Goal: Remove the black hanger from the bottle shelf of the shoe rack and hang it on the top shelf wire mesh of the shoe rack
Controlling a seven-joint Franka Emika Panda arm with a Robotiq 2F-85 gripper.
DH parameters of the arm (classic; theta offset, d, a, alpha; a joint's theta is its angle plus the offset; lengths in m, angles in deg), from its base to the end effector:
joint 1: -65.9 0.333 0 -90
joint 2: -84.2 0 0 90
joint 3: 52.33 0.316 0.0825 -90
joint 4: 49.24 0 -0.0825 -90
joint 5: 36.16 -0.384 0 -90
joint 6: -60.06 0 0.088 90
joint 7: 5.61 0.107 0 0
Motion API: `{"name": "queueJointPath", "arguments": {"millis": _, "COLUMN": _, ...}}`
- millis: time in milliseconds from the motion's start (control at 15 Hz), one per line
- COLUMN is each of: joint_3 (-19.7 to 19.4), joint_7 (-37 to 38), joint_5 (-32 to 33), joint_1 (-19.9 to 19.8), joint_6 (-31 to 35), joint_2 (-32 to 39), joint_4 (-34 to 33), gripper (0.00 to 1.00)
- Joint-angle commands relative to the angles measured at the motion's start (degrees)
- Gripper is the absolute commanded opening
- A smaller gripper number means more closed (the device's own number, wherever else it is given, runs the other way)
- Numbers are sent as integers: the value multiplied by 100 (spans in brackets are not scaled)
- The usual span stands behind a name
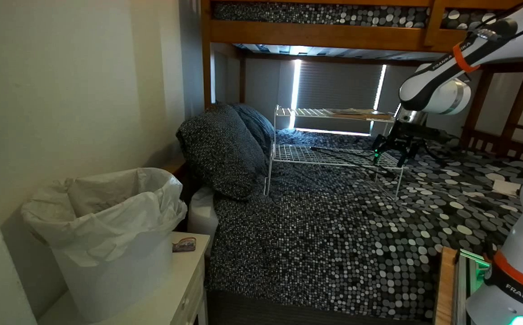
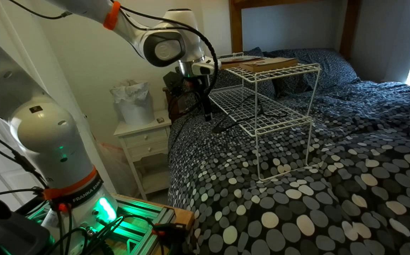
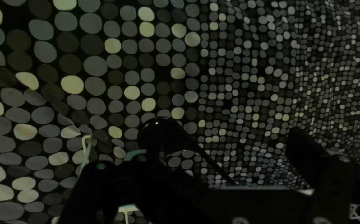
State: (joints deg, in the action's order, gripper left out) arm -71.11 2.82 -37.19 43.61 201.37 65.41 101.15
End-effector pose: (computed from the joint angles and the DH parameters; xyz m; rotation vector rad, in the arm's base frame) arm 0.3215 -0.2759 0.3678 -2.7754 1.2876 -0.2735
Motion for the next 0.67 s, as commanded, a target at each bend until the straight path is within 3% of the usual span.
{"name": "queueJointPath", "arguments": {"millis": 0, "joint_3": -332, "joint_7": -598, "joint_5": -421, "joint_1": 55, "joint_6": 449, "joint_2": 214, "joint_4": 155, "gripper": 100}}
{"name": "queueJointPath", "arguments": {"millis": 600, "joint_3": -959, "joint_7": -2010, "joint_5": -1795, "joint_1": 256, "joint_6": 1154, "joint_2": 772, "joint_4": 115, "gripper": 100}}
